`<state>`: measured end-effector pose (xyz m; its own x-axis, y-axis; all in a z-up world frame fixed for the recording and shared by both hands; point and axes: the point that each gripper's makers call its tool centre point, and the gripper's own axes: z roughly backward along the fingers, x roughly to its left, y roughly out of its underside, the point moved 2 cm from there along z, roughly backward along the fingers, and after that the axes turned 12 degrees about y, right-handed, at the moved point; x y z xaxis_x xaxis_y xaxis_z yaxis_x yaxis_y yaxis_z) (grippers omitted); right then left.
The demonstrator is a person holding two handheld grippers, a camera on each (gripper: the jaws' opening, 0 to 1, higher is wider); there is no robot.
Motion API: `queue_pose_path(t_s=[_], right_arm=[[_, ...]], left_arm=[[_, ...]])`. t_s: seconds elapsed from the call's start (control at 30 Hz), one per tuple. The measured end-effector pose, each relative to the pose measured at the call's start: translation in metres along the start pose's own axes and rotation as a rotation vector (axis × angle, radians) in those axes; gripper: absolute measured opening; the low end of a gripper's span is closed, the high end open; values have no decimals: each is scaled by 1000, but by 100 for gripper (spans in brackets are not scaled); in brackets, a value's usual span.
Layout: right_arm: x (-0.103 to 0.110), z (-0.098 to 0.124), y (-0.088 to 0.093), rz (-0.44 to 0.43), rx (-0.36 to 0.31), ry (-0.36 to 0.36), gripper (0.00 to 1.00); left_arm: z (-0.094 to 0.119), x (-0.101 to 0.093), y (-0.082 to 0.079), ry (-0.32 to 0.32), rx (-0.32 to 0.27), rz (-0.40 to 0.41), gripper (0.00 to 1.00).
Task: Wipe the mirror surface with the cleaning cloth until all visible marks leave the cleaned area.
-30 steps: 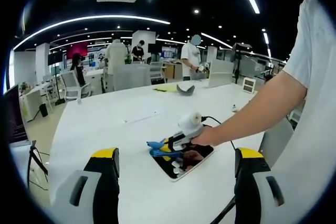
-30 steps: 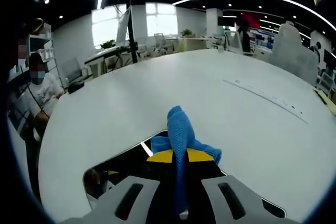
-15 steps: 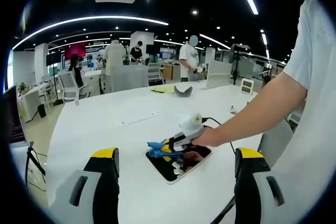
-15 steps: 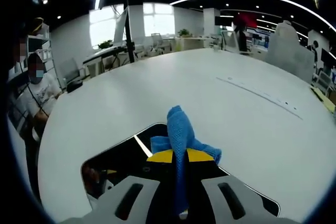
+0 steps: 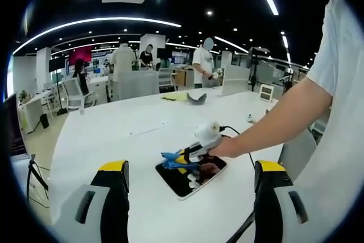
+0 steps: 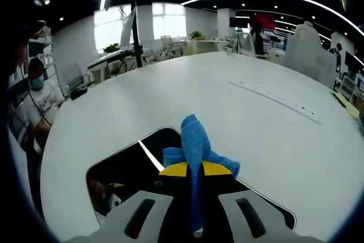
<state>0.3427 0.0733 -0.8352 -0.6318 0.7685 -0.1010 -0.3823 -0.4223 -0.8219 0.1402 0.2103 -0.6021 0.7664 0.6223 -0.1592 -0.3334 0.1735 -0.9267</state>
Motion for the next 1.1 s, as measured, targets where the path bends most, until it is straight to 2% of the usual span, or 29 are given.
queue_pose_path(t_s=[1.1], right_arm=[[-22,16,15,-42,10,81,2]], left_arm=[[3,-5,-1,27,16,-27,91]])
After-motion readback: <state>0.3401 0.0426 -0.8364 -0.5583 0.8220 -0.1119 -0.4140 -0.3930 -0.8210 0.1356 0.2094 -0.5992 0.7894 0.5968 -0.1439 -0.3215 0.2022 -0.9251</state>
